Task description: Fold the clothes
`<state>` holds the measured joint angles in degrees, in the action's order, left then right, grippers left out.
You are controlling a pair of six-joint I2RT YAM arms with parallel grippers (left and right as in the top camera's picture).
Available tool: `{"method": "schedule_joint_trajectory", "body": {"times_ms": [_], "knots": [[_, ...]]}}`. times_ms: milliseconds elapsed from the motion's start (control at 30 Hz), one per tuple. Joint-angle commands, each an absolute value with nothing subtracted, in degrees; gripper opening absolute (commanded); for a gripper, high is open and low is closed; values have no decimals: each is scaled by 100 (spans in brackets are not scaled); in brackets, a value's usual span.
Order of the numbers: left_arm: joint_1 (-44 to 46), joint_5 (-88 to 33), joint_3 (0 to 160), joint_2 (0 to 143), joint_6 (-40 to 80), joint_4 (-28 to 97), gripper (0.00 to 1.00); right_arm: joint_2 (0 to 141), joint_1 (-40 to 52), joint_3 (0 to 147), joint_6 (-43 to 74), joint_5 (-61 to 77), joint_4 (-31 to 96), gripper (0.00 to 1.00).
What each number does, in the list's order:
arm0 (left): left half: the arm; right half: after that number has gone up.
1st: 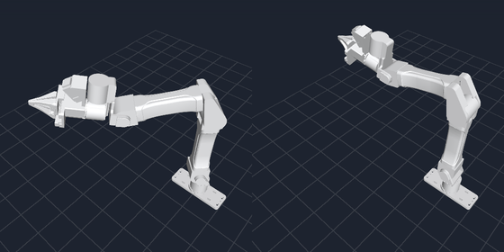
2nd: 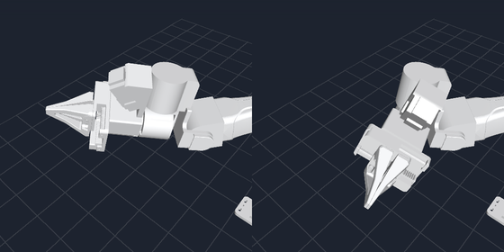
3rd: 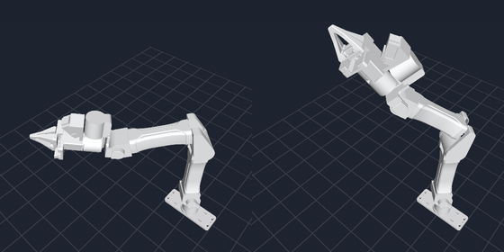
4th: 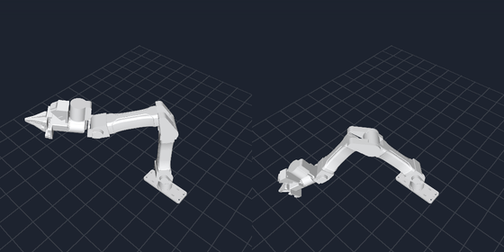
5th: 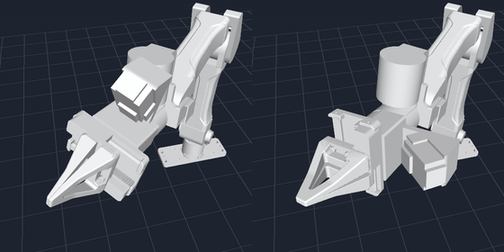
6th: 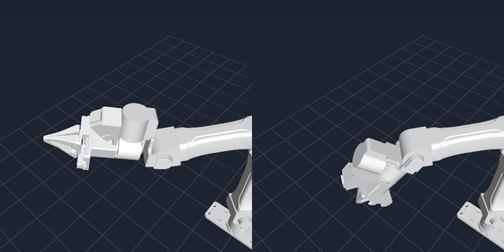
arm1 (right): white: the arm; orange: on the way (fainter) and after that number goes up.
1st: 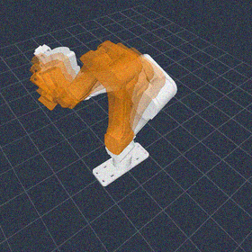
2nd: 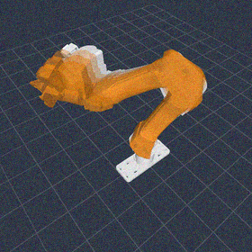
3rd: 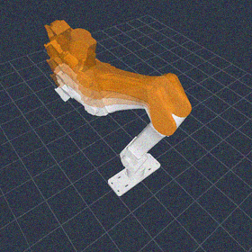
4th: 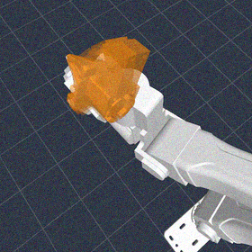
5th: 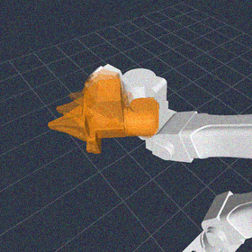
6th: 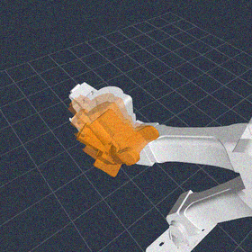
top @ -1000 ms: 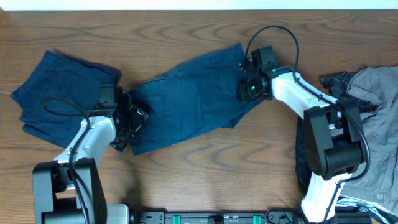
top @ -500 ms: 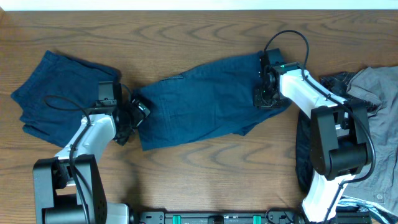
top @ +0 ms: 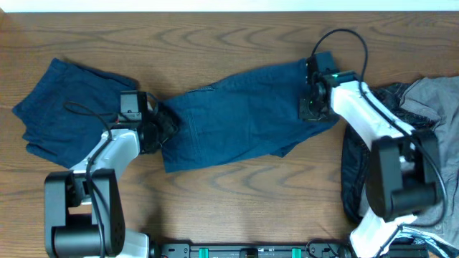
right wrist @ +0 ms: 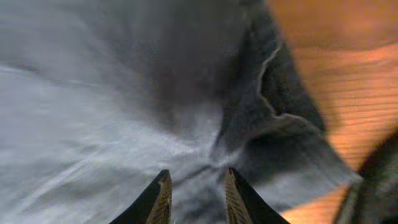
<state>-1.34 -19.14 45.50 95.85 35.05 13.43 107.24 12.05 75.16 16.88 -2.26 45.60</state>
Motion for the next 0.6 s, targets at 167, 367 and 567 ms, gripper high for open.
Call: {"method": "schedule_joint_trajectory", "body": {"times_ms": [167, 367, 567], "knots": [[-93, -1946, 4383, 9762, 3052, 1774, 6, 10049, 1181, 7489, 578, 1313, 4453, 15], [-93, -1949, 4764, 9192, 2740, 3044, 6, 10116, 1380, 7454, -672, 2814, 4606, 1], [-93, -1951, 5507, 8285, 2744, 4591, 6, 10138, 1981, 7002, -760, 2823, 4246, 2]]}}
